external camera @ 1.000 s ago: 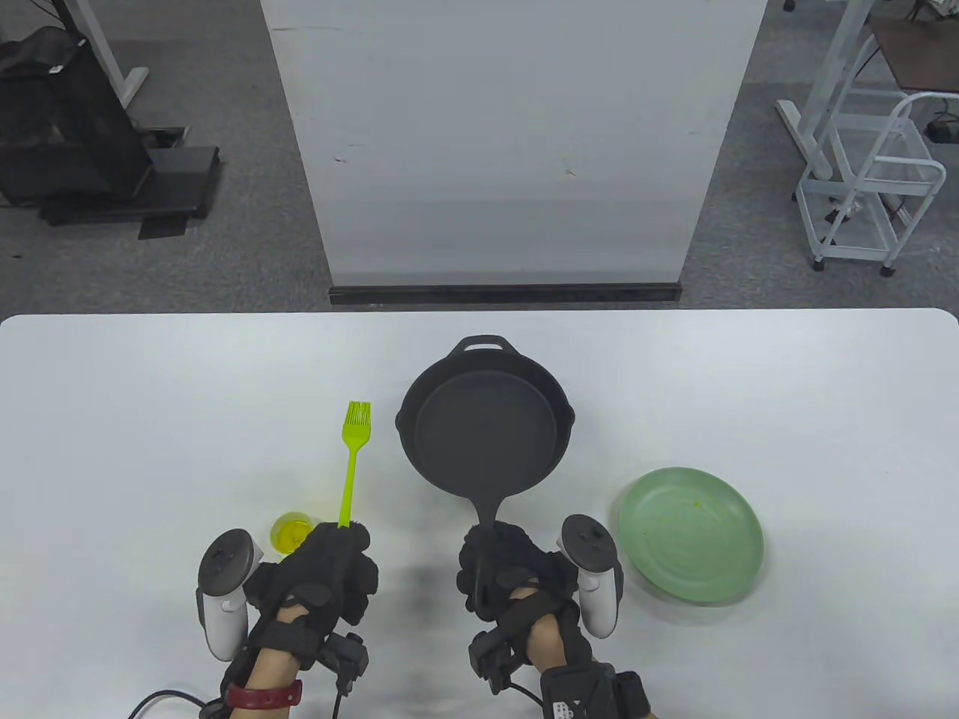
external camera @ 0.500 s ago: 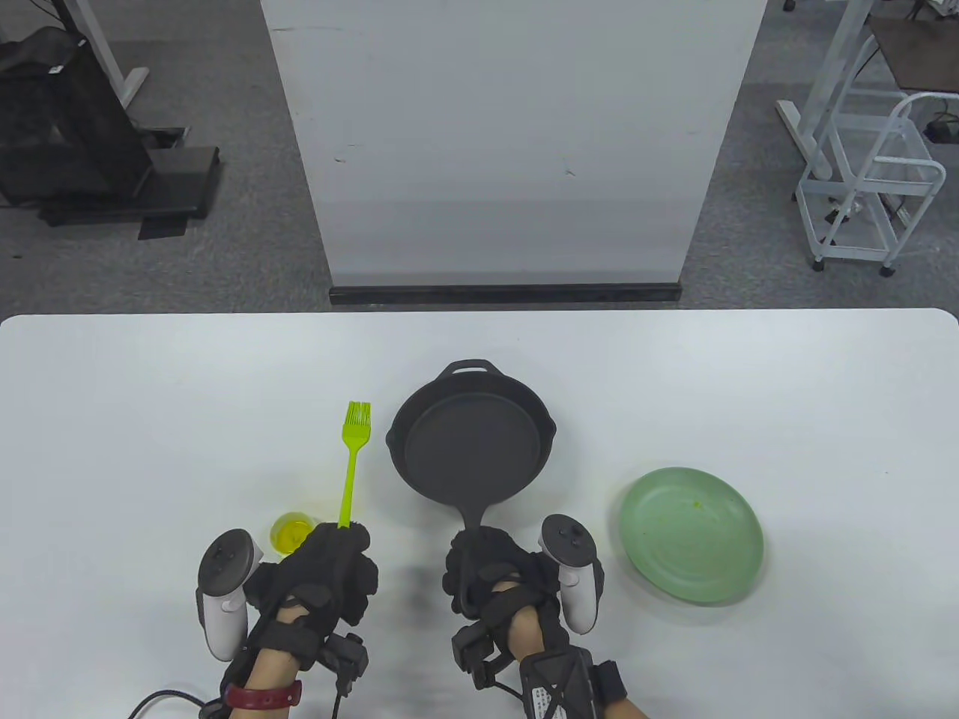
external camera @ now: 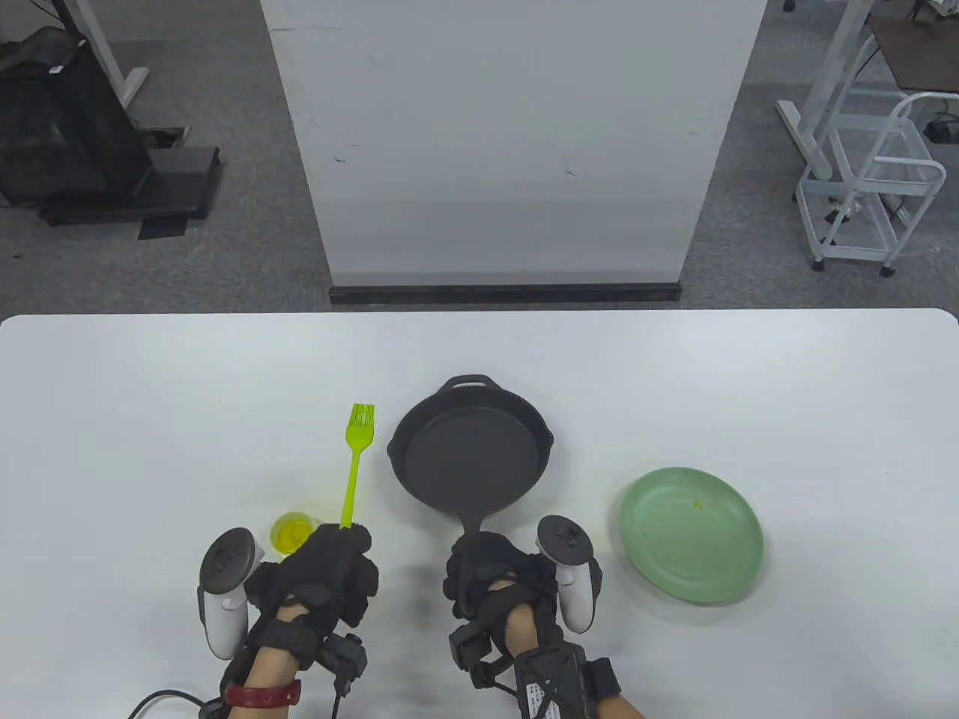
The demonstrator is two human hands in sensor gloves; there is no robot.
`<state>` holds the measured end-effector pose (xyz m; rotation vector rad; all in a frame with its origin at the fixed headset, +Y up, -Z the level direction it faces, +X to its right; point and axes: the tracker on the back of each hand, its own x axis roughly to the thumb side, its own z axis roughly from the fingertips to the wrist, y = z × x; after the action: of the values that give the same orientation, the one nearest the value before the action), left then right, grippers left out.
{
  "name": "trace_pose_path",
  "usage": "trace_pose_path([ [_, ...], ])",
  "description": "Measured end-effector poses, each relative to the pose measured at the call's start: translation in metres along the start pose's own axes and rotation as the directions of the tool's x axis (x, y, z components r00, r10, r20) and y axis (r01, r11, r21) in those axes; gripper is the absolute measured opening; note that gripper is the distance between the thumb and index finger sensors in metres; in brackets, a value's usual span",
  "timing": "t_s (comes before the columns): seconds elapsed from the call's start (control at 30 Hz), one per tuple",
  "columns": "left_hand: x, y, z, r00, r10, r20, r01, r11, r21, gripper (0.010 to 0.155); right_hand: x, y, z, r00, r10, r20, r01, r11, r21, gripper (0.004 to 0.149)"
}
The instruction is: Brush oil on frying pan surface
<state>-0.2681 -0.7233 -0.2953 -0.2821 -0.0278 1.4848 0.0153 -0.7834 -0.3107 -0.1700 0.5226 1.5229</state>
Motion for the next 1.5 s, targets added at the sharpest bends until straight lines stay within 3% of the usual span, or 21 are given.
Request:
trace_pose_path([
  [0.13,0.0,0.0,0.0,1.0,0.002,-0.006,-0.002,1.0,0.001,0.047,0.008,-0.004,0.004,0.989,0.143,-0.025,-0.144,0.989,-0.038,0.056],
  [0.27,-0.002,-0.002,-0.001,1.0,-0.002,-0.019,0.002,1.0,-0.013,0.047,0.02,-0.005,0.01,0.939,0.342,-0.032,-0.343,0.938,-0.042,0.063],
  [0.43,-0.004,-0.003,-0.002,1.0,-0.004,-0.031,0.003,1.0,-0.021,0.047,0.024,-0.001,0.017,0.908,0.418,-0.025,-0.418,0.905,-0.072,0.069],
  [0.67,-0.006,-0.005,-0.003,0.998,0.008,-0.055,-0.009,0.999,-0.033,0.047,0.019,0.004,0.022,0.854,0.517,-0.06,-0.519,0.855,-0.013,0.074],
  [0.73,-0.008,-0.007,-0.005,0.998,0.02,-0.067,-0.023,0.999,-0.039,0.047,0.02,0.003,0.025,0.846,0.531,-0.044,-0.533,0.845,-0.049,0.074],
  [0.93,-0.007,-0.018,-0.01,0.995,0.065,-0.07,-0.072,0.992,-0.104,0.048,0.035,-0.003,0.042,0.842,0.53,0.102,-0.512,0.844,-0.159,0.069],
  [1.07,0.003,-0.039,-0.017,0.995,0.067,-0.073,-0.08,0.978,-0.195,0.049,0.054,-0.01,0.057,0.879,0.407,0.25,-0.36,0.908,-0.214,0.066],
  [1.2,0.017,-0.066,-0.02,0.997,0.053,-0.051,-0.065,0.957,-0.283,0.049,0.064,-0.015,0.063,0.911,0.274,0.31,-0.233,0.959,-0.162,0.063],
  [1.5,0.021,-0.124,-0.024,0.99,0.128,-0.066,-0.144,0.895,-0.422,0.049,0.058,-0.016,0.062,0.935,0.137,0.326,-0.119,0.99,-0.075,0.065],
])
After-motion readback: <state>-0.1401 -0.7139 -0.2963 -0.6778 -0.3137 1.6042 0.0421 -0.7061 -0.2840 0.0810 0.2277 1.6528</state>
